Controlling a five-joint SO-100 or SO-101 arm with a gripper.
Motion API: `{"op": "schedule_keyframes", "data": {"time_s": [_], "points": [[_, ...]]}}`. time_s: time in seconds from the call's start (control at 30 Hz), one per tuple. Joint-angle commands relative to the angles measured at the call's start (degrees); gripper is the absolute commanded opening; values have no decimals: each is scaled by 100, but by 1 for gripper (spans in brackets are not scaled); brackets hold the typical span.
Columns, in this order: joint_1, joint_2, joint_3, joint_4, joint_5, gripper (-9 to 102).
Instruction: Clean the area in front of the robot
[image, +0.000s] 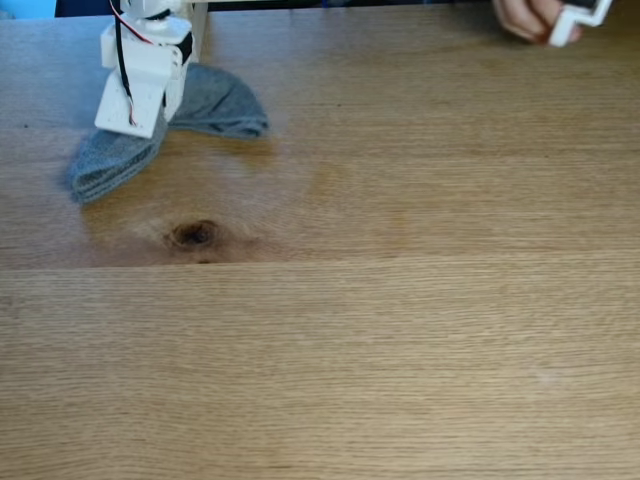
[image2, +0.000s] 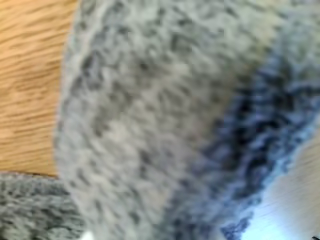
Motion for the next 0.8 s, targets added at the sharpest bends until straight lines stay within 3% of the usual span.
{"op": "schedule_keyframes", "data": {"time_s": [0.0, 0.3, 0.53, 0.63, 0.77], "points": [[-536, 809, -62, 527, 721, 0], [-3542, 3507, -62, 1547, 1688, 0], [-5687, 4175, -53, 1775, 2435, 0], [-6240, 3920, -53, 1389, 2698, 0], [-6565, 2760, -123, 176, 2786, 0]]}}
